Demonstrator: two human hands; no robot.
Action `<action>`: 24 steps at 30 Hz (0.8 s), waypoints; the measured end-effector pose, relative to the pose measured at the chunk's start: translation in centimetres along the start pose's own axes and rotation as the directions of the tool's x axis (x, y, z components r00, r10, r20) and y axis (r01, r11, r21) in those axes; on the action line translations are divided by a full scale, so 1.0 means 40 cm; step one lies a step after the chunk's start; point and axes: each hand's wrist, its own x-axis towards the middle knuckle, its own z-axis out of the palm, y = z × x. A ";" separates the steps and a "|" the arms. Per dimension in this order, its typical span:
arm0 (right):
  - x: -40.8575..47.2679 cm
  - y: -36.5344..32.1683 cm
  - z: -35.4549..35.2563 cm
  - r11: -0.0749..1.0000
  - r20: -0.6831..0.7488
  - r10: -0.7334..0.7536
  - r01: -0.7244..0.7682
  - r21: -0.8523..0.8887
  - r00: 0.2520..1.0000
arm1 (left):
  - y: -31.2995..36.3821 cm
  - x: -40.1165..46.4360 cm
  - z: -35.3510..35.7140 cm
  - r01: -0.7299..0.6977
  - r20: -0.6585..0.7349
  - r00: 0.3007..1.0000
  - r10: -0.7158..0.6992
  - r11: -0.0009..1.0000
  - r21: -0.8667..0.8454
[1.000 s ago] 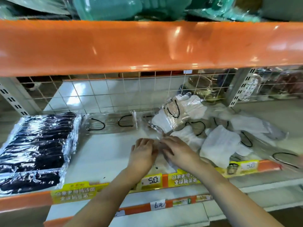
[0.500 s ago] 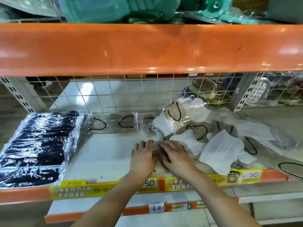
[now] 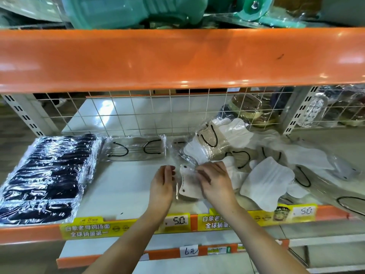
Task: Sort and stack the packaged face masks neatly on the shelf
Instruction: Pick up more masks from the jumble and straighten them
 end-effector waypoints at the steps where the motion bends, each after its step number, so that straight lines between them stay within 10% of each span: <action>1: 0.006 -0.013 -0.006 0.997 -0.002 0.048 -0.048 0.067 0.999 | 0.005 -0.001 -0.002 0.052 0.009 0.999 -0.051 0.995 -0.081; 7: 0.041 -0.089 -0.028 0.736 0.138 0.383 -0.392 0.552 0.913 | 0.031 -0.002 0.008 0.187 0.205 0.969 -0.140 0.955 -0.231; 12: 0.061 -0.121 -0.062 0.168 0.238 0.529 -0.375 0.912 0.815 | 0.060 -0.014 0.001 0.228 0.299 0.941 -0.161 0.952 -0.203; 21: 0.039 -0.064 -0.078 -0.468 0.573 0.610 -0.334 0.818 0.547 | 0.089 -0.009 -0.052 0.260 0.273 0.943 -0.193 0.936 -0.238; 24: 0.034 -0.056 -0.091 -0.484 0.585 0.576 -0.339 0.807 0.570 | 0.084 0.001 -0.074 0.232 0.188 0.963 -0.191 0.946 -0.228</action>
